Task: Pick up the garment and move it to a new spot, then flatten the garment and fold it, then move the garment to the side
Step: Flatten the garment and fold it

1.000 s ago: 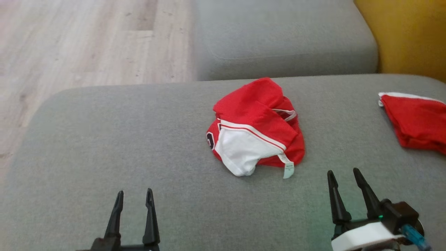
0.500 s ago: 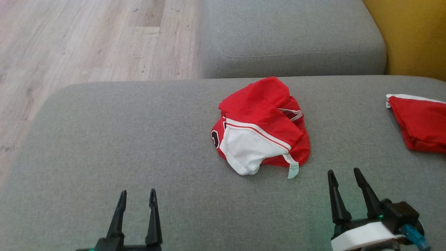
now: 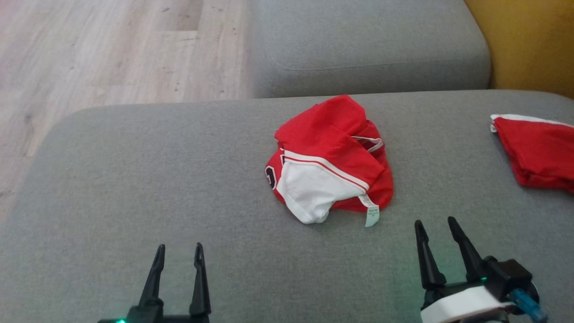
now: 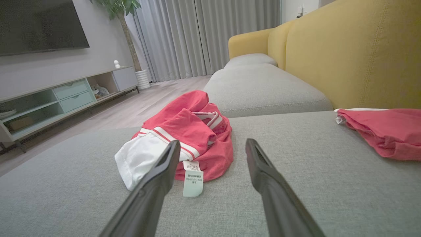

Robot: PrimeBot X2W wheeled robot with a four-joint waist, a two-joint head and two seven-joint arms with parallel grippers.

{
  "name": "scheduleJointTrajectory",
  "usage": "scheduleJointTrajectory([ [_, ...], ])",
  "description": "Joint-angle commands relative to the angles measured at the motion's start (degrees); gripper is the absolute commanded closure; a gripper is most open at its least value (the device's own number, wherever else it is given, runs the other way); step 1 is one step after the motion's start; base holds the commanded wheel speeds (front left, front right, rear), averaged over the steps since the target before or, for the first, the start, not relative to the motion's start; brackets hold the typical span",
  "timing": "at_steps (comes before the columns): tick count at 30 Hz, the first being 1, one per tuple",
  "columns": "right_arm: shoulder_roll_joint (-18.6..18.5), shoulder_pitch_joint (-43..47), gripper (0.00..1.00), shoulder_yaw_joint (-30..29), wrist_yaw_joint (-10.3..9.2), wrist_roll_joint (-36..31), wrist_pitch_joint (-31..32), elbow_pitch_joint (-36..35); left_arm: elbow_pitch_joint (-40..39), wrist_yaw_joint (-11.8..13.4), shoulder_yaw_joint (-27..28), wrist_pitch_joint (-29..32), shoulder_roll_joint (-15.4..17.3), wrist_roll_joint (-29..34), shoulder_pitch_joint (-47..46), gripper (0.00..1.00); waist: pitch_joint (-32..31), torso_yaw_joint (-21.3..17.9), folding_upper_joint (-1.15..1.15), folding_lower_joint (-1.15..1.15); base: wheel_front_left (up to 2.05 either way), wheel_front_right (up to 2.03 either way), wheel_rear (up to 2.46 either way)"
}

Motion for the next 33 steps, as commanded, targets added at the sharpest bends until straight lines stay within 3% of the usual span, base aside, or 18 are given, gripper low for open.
scheduleJointTrajectory([
  [1,-0.21,-2.36,0.0,1.77,-0.04,-0.2,-0.15,-1.58,-2.05,0.19,1.13,-0.52,-0.18,0.59,-2.52,0.0,0.4,-0.59,0.0,0.0,0.0,0.0,0.0],
  [11,-0.33,-4.86,0.0,5.22,-0.04,-0.72,-0.15,-3.7,0.6,-1.58,-5.58,-0.52,-0.18,3.65,-11.56,0.0,5.48,-8.71,0.0,0.0,0.0,0.0,0.0],
  [16,-0.82,-8.59,0.0,7.72,-0.04,-0.48,-0.15,-5.45,10.72,-1.21,-12.52,-0.52,-0.18,7.22,-25.09,0.0,12.05,-16.41,0.0,0.0,0.0,0.0,0.0],
  [25,-0.61,-11.97,0.0,9.02,-0.04,0.27,-0.15,-5.92,26.89,4.39,-22.64,0.98,-0.18,4.8,-42.23,0.0,19.3,-24.75,0.0,0.0,0.0,0.0,0.0],
  [33,-0.28,-13.66,0.0,9.89,-0.04,1.02,-0.15,-5.67,39.08,10.53,-27.7,1.18,-0.18,5.14,-52.14,0.0,22.12,-27.47,0.0,0.0,0.0,0.0,0.0],
])
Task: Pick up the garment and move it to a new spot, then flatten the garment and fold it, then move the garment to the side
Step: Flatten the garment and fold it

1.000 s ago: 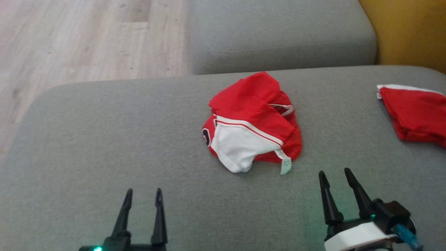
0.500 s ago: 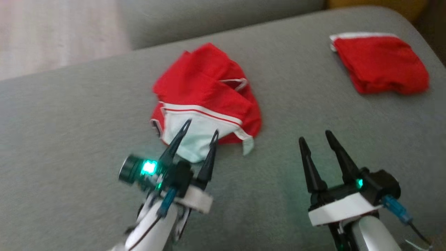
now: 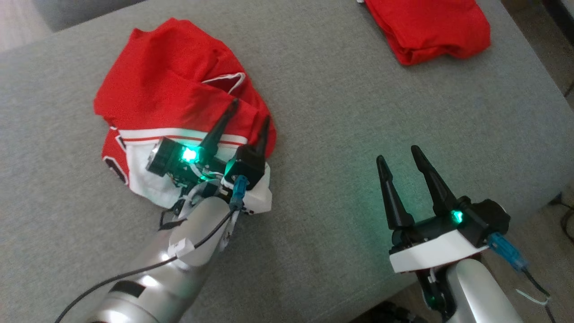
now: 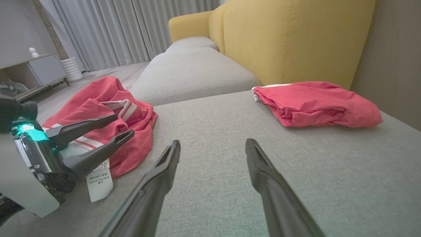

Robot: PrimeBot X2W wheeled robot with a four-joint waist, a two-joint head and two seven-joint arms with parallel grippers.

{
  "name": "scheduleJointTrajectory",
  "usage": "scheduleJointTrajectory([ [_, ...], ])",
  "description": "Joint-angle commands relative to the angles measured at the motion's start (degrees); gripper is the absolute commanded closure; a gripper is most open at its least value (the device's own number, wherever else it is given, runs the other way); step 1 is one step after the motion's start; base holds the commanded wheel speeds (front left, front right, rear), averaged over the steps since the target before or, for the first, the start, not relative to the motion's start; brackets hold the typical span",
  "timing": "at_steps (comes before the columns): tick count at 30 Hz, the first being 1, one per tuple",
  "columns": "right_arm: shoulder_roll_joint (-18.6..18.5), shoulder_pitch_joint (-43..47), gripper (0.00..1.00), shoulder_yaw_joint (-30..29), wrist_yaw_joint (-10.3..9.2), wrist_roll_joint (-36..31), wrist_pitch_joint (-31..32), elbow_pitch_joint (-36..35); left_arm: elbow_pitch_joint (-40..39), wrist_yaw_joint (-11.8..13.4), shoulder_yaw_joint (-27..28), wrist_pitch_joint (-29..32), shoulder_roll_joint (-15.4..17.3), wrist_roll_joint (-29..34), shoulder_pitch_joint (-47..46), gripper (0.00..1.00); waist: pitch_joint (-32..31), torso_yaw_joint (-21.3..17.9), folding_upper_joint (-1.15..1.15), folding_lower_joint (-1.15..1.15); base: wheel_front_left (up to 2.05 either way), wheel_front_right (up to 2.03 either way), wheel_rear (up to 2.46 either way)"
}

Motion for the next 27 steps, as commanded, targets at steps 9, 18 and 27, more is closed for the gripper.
scheduleJointTrajectory([
  [9,-0.11,-1.12,0.0,0.46,-0.04,0.55,-0.14,-1.55,2.08,2.79,1.36,-1.99,0.1,-3.39,-3.0,0.64,-0.31,0.71,0.0,-0.02,0.0,0.0,0.0],
  [18,-0.1,-1.04,0.0,0.71,-0.04,0.83,-0.14,-1.33,-10.38,-3.63,1.6,-2.21,0.1,-9.85,-3.68,1.0,-2.63,2.38,0.0,-0.02,0.0,0.0,0.0],
  [27,-0.1,0.12,0.0,0.31,-0.04,1.1,-0.14,-1.21,-19.53,-11.26,6.64,-2.22,0.11,-13.28,-19.2,1.0,-5.59,4.8,0.0,-0.02,0.0,0.0,0.0],
])
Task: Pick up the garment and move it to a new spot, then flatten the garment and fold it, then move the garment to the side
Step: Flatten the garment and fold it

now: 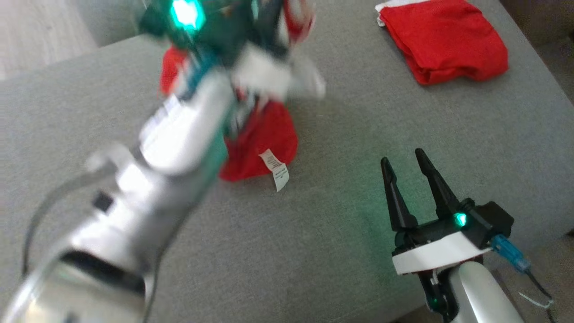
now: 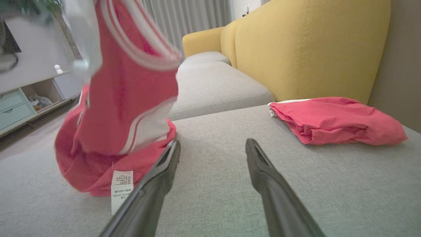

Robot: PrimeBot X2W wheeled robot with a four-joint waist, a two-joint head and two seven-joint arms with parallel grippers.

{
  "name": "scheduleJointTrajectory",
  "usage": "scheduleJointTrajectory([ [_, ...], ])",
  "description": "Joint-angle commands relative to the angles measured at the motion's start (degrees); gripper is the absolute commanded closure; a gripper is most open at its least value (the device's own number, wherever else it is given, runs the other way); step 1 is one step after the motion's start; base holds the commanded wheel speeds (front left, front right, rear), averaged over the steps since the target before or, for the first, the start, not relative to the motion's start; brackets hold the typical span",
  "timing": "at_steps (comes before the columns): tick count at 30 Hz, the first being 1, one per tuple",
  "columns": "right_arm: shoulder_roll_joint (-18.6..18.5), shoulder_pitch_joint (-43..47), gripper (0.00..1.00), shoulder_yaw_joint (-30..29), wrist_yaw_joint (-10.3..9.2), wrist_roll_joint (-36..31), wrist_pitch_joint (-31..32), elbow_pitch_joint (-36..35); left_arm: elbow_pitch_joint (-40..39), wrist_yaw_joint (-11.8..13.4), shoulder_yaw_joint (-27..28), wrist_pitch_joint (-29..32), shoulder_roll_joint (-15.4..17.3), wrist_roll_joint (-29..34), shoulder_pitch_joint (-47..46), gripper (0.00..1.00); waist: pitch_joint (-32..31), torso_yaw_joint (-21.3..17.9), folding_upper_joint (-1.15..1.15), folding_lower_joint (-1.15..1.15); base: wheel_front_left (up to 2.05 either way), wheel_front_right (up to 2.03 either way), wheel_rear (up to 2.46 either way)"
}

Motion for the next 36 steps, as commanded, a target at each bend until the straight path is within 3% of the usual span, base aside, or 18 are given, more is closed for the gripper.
scheduleJointTrajectory([
  [1,-0.12,-0.23,0.0,1.15,-0.04,0.18,-0.14,-1.37,-2.27,-0.87,3.57,-0.34,0.4,-0.9,-6.62,1.0,-1.2,0.99,0.0,0.0,0.0,0.0,0.0],
  [6,-0.12,0.33,0.0,0.6,-0.04,0.27,-0.14,-1.49,-2.05,-1.47,9.52,-0.34,0.53,-4.99,-17.01,1.0,-2.52,3.92,0.0,0.0,0.0,0.0,0.0],
  [10,-0.12,0.95,0.0,-0.13,-0.04,0.11,-0.14,-1.62,-2.86,-0.53,15.55,-0.34,3.38,-8.95,-15.76,1.0,-3.58,6.62,0.0,0.0,0.0,0.0,0.0],
  [14,-0.12,2.02,0.0,-1.25,-0.04,-0.39,-0.14,-1.5,-5.26,1.19,20.74,-0.34,8.21,-12.6,-2.97,1.0,-4.67,9.37,0.0,0.0,0.0,0.0,0.0],
  [19,-0.12,3.1,0.0,-3.2,-0.04,-1.39,-0.14,-1.36,-7.59,1.95,26.31,-0.34,10.85,-17.48,20.21,1.0,-4.67,12.85,0.0,0.0,0.0,0.0,0.0],
  [20,-0.12,3.17,0.0,-3.26,-0.04,-1.66,-0.14,-1.24,-7.45,2.0,27.35,-0.34,10.88,-17.76,24.01,0.64,-4.62,13.41,0.0,0.0,0.0,0.0,0.0],
  [21,-0.12,3.19,0.0,-3.26,-0.04,-1.89,-0.14,-1.13,-7.13,2.14,28.35,-0.34,10.94,-17.6,27.05,0.0,-4.54,13.9,0.0,0.0,0.0,0.0,0.0],
  [31,-0.16,2.59,0.0,-2.29,-0.04,-2.68,-0.14,-0.42,-11.13,3.34,33.16,-0.35,9.2,-7.46,36.81,0.0,-4.34,14.89,0.0,0.0,0.0,0.0,0.0],
  [36,-0.2,2.79,0.0,-2.34,-0.04,-2.5,-0.14,-0.47,-16.88,3.47,29.96,-0.35,8.51,0.54,41.76,0.0,-3.56,13.5,0.0,0.0,0.0,0.0,0.0],
])
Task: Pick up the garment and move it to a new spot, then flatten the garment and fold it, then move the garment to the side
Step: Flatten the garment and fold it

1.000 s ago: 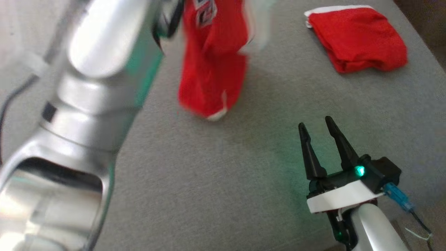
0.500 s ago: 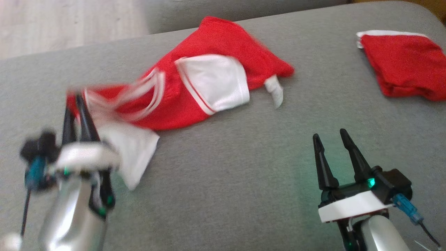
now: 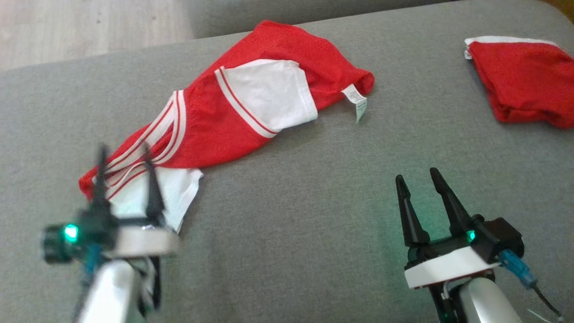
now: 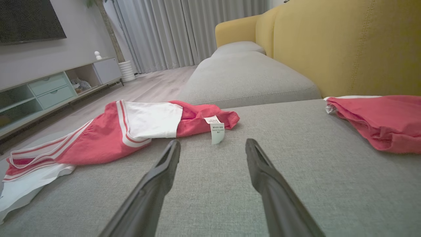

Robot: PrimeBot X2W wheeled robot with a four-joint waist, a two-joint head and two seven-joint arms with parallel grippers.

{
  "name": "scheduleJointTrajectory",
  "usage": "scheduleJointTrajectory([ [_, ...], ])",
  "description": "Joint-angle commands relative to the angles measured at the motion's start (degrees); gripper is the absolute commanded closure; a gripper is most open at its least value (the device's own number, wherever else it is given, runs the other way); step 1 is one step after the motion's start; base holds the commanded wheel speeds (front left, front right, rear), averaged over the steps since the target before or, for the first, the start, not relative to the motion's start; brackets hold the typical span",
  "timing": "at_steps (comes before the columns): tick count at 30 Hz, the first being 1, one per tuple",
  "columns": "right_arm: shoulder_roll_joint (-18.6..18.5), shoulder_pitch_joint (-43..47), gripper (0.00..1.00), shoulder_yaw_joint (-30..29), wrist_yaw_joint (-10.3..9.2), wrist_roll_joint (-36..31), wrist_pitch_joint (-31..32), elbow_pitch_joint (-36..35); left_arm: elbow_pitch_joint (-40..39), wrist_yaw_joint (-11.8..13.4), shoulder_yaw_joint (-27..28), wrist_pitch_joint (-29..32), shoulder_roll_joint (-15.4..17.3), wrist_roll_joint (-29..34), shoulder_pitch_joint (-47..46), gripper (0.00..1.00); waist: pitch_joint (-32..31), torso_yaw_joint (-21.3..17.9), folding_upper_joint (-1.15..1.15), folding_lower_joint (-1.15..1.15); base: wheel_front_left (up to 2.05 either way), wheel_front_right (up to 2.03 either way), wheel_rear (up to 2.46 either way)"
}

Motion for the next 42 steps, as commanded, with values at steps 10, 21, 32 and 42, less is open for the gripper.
scheduleJointTrajectory([
  [10,-0.5,-0.58,0.0,1.85,-0.04,0.27,-0.15,-0.83,0.09,-1.49,-9.98,-0.28,0.14,12.09,0.07,0.0,0.75,-0.5,0.0,0.0,0.0,0.0,0.0],
  [21,-1.44,-3.63,0.0,4.59,-0.04,1.23,-0.15,-0.38,16.51,-6.4,-12.19,9.09,0.78,15.82,-26.22,0.0,6.54,-4.56,0.0,0.0,0.0,0.0,0.0],
  [32,-3.02,-6.83,0.0,6.04,-0.04,1.8,-0.15,-0.49,36.56,-6.6,-11.79,13.2,0.02,15.88,-41.4,0.0,13.62,-5.69,0.0,0.0,0.0,0.0,0.0],
  [42,-3.38,-8.03,0.0,6.02,-0.04,1.73,-0.15,-0.59,45.47,-9.34,-12.74,5.84,-3.32,13.88,-43.26,1.0,14.74,-4.96,0.0,0.0,0.0,0.0,0.0],
])
